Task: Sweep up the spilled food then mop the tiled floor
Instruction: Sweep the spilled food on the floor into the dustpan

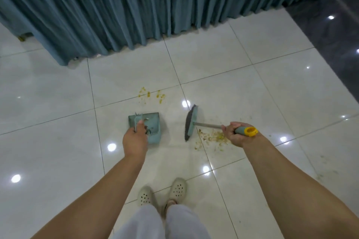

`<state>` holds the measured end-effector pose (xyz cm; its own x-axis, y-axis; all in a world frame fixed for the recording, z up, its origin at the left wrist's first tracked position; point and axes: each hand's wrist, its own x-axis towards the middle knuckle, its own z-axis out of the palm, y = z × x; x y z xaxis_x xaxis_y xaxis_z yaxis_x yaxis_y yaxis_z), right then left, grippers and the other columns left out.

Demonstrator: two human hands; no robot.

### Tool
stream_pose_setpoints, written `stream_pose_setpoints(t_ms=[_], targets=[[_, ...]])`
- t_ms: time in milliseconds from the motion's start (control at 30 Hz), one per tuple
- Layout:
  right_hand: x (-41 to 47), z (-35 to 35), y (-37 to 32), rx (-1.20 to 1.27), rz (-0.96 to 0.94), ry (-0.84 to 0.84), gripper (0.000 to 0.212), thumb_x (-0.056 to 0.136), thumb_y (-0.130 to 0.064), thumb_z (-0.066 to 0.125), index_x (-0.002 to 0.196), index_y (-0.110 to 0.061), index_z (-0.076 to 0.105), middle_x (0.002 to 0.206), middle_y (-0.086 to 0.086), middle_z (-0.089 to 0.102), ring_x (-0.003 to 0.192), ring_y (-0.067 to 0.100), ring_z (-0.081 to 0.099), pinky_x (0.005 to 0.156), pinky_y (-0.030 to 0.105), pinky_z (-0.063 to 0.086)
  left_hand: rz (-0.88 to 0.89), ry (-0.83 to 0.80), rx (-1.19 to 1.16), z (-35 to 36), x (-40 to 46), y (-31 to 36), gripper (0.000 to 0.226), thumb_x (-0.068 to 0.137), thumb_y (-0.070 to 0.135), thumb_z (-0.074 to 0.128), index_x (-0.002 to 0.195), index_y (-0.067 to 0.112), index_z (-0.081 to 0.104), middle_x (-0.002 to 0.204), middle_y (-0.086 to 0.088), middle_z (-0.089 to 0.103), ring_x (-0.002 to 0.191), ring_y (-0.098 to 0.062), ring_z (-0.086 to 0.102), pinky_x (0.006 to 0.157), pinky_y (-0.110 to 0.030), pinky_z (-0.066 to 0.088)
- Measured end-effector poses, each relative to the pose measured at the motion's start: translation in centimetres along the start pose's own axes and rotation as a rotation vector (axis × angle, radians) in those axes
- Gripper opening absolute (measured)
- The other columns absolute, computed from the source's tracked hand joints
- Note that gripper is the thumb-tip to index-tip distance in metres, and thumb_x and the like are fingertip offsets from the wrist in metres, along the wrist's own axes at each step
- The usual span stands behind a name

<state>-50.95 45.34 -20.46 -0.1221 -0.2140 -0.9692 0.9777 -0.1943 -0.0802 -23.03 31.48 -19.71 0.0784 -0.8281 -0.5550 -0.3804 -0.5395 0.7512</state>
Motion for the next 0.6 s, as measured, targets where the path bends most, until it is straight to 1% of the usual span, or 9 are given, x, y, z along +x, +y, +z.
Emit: stream_pose_setpoints(t_ms=[67,133,233,333,367,433,500,567,600], targets=[[-0.3,-1.8,-1.6,0.056,0.007,0.022,0.025,0.099,-0.006,0.039,0.123,-0.002,0.04,0.12,0.011,0.049,0.042,0.007,0.035,0.033,0.012,0.037,0.004,-0.019,0.015,1.1,-0.4,0.1,0.051,0.093,0.05,0.047,0.09,0.0,0.059,0.065,-0.001,0.051,0.051,-0.014,0.045,0.045,-0.022,0.038],[-1.0,-3.0,-2.6,0.089,0.001,0.035,0.023,0.099,-0.005,0.039,0.121,0.0,0.038,0.116,0.01,0.049,0.035,0.009,0.035,0.034,0.011,0.034,0.009,-0.039,0.018,2.0,-0.7,0.3,0.057,0.093,0.049,0.047,0.096,-0.007,0.058,0.068,-0.003,0.051,0.053,-0.015,0.045,0.051,-0.024,0.039],[-2.3,-3.2,-3.0,0.104,-0.027,0.029,0.02,0.098,-0.002,0.041,0.118,-0.001,0.038,0.097,0.027,0.045,0.029,0.011,0.038,0.031,0.012,0.034,0.036,-0.069,0.034,3.0,-1.0,0.9,0.053,0.094,0.049,0.045,0.092,-0.002,0.06,0.072,-0.007,0.054,0.058,-0.018,0.047,0.063,-0.03,0.042],[-3.6,-1.8,-2.4,0.113,-0.072,0.021,0.022,0.097,0.0,0.042,0.119,-0.004,0.041,0.106,0.028,0.042,0.027,0.014,0.039,0.029,0.014,0.034,0.069,-0.084,0.072,3.2,-1.1,1.4,0.057,0.095,0.048,0.042,0.098,-0.005,0.061,0.073,-0.012,0.057,0.063,-0.027,0.053,0.065,-0.034,0.045],[-3.8,-1.2,-2.2,0.108,-0.078,0.012,0.023,0.097,0.0,0.041,0.12,-0.004,0.041,0.11,0.028,0.04,0.028,0.014,0.039,0.028,0.015,0.035,0.08,-0.087,0.088,3.2,-1.1,1.5,0.058,0.095,0.049,0.042,0.099,-0.006,0.06,0.078,-0.019,0.06,0.068,-0.035,0.057,0.066,-0.036,0.048],[-3.9,0.0,-1.7,0.101,-0.056,-0.018,0.022,0.097,0.0,0.042,0.118,-0.001,0.04,0.105,0.029,0.042,0.023,0.015,0.036,0.028,0.016,0.035,0.096,-0.083,0.102,3.0,-0.9,1.9,0.056,0.095,0.049,0.042,0.095,-0.004,0.06,0.094,-0.029,0.064,0.086,-0.044,0.062,0.072,-0.041,0.052],[-3.6,1.5,-1.1,0.084,-0.03,-0.049,0.022,0.096,0.0,0.042,0.118,0.0,0.039,0.096,0.031,0.042,0.023,0.015,0.036,0.028,0.016,0.036,0.111,-0.076,0.102,2.8,-0.5,2.6,0.049,0.096,0.048,0.042,0.087,0.003,0.058,0.098,-0.029,0.065,0.087,-0.043,0.063,0.074,-0.042,0.053],[-2.8,3.2,0.0,0.044,-0.012,-0.079,0.023,0.096,0.001,0.042,0.119,-0.001,0.039,0.094,0.031,0.042,0.03,0.015,0.04,0.03,0.014,0.038,0.105,-0.077,0.072,2.8,0.2,3.5,0.045,0.096,0.047,0.043,0.08,0.006,0.055,0.085,-0.024,0.064,0.073,-0.032,0.059,0.073,-0.045,0.053],[-2.3,4.1,0.6,0.026,0.002,-0.098,0.024,0.096,0.001,0.041,0.119,-0.002,0.038,0.093,0.031,0.043,0.028,0.016,0.04,0.03,0.014,0.039,0.098,-0.078,0.053,2.8,0.7,4.0,0.047,0.096,0.047,0.043,0.076,0.006,0.054,0.075,-0.016,0.06,0.07,-0.026,0.055,0.069,-0.044,0.051]])
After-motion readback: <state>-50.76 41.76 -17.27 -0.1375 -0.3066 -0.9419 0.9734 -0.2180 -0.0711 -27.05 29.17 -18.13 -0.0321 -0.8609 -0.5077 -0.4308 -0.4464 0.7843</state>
